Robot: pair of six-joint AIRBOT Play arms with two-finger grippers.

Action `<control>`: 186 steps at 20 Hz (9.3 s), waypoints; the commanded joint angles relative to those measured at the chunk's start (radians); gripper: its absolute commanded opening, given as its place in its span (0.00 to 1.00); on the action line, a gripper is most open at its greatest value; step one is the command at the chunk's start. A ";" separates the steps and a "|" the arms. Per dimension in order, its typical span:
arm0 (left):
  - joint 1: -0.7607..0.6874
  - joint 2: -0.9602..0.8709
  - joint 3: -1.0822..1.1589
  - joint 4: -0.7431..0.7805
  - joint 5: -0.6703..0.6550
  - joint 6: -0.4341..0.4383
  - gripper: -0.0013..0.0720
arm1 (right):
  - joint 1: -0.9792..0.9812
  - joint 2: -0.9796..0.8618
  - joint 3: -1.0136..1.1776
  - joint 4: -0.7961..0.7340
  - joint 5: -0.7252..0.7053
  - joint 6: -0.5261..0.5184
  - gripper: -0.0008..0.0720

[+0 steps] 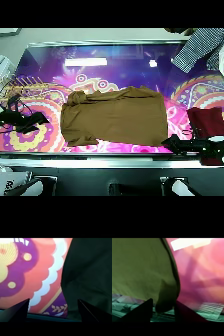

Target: Fold the clothes and pants, and hang the long-sleeved shirts on hangers.

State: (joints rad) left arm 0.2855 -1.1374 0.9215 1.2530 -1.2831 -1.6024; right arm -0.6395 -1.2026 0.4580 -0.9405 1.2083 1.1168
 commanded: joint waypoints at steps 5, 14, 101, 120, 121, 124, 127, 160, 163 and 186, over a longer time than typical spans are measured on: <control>0.006 -0.002 -0.175 -0.235 0.158 0.172 0.99 | 0.034 -0.003 -0.025 0.065 -0.091 -0.010 0.06; 0.006 -0.169 -0.194 -0.291 0.194 0.243 0.99 | 0.034 -0.002 -0.017 0.075 -0.025 0.001 0.06; -0.121 -0.663 0.806 -0.048 -0.282 0.140 0.73 | 0.331 -0.625 1.413 -0.274 0.367 0.330 0.53; -0.169 0.050 -0.453 -0.472 0.301 0.188 0.73 | 0.058 -0.114 0.560 -0.081 0.176 0.252 0.58; -0.187 0.031 -0.453 -0.472 0.315 0.189 0.73 | 0.058 -0.114 0.560 -0.080 0.177 0.252 0.58; -0.225 -0.035 -0.453 -0.472 0.349 0.189 0.73 | 0.058 -0.114 0.560 -0.079 0.177 0.252 0.58; -0.250 -0.070 -0.453 -0.494 0.390 0.189 0.72 | 0.058 -0.114 0.560 -0.066 0.176 0.243 0.58; -0.231 -0.074 -0.354 -0.566 0.231 0.189 0.04 | 0.059 -0.344 0.407 0.161 0.123 0.014 0.05; -0.141 -0.020 -0.279 -0.458 0.072 0.124 0.04 | 0.059 -0.220 0.407 0.055 0.153 0.084 0.05; -0.111 -0.334 0.313 -0.289 0.061 0.085 0.04 | 0.424 -0.200 0.674 -0.276 -0.198 0.314 0.05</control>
State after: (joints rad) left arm 0.1921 -1.2968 1.0946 0.9821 -1.2472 -1.5688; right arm -0.2695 -1.2877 1.0359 -1.1908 1.0870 1.4113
